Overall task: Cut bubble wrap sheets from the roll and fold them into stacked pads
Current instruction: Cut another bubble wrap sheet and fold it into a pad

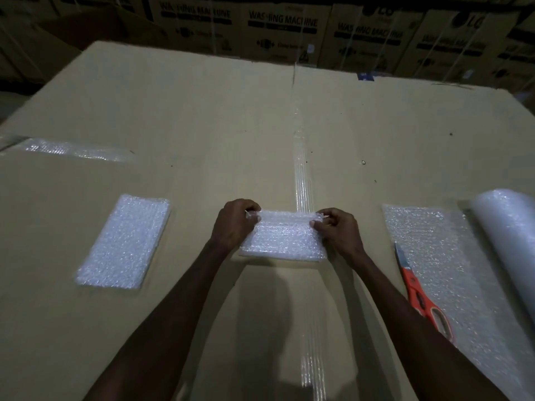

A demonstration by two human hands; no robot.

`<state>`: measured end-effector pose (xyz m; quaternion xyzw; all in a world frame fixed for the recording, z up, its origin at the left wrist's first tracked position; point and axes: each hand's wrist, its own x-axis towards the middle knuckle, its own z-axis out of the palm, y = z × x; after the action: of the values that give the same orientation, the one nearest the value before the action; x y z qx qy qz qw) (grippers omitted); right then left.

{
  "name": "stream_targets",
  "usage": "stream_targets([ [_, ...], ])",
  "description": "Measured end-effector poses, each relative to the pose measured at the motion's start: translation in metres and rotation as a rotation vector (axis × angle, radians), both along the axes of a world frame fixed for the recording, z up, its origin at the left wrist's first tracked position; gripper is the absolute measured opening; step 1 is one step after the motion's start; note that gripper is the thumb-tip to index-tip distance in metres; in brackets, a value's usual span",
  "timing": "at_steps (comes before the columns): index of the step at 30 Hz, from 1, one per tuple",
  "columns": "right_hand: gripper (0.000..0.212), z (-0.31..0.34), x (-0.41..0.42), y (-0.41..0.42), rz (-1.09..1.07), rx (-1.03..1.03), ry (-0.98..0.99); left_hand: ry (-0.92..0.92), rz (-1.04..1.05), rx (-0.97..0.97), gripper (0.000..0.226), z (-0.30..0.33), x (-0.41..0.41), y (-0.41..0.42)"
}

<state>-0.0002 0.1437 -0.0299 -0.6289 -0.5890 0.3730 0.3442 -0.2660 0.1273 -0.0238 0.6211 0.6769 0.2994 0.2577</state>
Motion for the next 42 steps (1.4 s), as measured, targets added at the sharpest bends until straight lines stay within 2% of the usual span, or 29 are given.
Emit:
stream_targets([
  [5, 0.024, -0.007, -0.006, 0.013, -0.039, -0.005, -0.037, 0.147, -0.037, 0.005, 0.026, -0.011, -0.002, 0.011],
  [8, 0.027, -0.009, -0.011, 0.015, -0.062, 0.023, -0.137, 0.299, -0.101, 0.008, 0.033, -0.017, -0.003, 0.012],
  [11, 0.037, -0.006, -0.017, 0.016, -0.084, 0.024, -0.218, 0.367, -0.124, 0.036, 0.032, -0.017, -0.004, 0.013],
  [14, 0.043, 0.000, -0.020, 0.013, -0.111, 0.096, -0.333, 0.446, -0.158, 0.047, 0.032, -0.018, -0.006, 0.012],
  [17, 0.044, 0.010, -0.028, 0.000, -0.126, 0.208, -0.384, 0.451, -0.155, 0.114, 0.048, -0.022, -0.009, 0.001],
  [20, 0.041, 0.013, -0.039, -0.026, -0.041, 0.249, -0.390, 0.582, -0.122, 0.273, 0.038, -0.031, -0.001, -0.020],
  [23, 0.054, 0.007, -0.051, -0.048, 0.092, 0.140, -0.453, 0.593, -0.100, 0.363, 0.038, -0.037, 0.011, -0.042],
  [28, 0.062, -0.014, -0.052, -0.055, 0.288, 0.085, -0.720, 0.561, -0.137, 0.330, 0.049, -0.037, 0.034, -0.066],
  [30, 0.068, -0.019, -0.049, -0.057, 0.340, 0.077, -0.769, 0.560, -0.131, 0.324, 0.048, -0.037, 0.040, -0.068],
  [32, 0.073, -0.021, -0.047, -0.057, 0.348, 0.066, -0.734, 0.557, -0.096, 0.358, 0.045, -0.039, 0.040, -0.065],
  [35, 0.075, -0.015, -0.042, -0.057, 0.132, 0.089, -0.552, 0.556, -0.051, 0.405, 0.042, -0.038, 0.041, -0.056],
  [37, 0.061, -0.009, -0.036, -0.058, -0.094, 0.164, -0.423, 0.550, -0.043, 0.399, 0.043, -0.038, 0.042, -0.048],
  [39, 0.046, -0.005, -0.031, -0.058, -0.216, 0.169, -0.416, 0.549, -0.057, 0.393, 0.042, -0.040, 0.043, -0.044],
  [42, 0.043, -0.002, -0.031, -0.055, -0.266, 0.051, -0.427, 0.548, -0.056, 0.395, 0.039, -0.047, 0.044, -0.042],
])
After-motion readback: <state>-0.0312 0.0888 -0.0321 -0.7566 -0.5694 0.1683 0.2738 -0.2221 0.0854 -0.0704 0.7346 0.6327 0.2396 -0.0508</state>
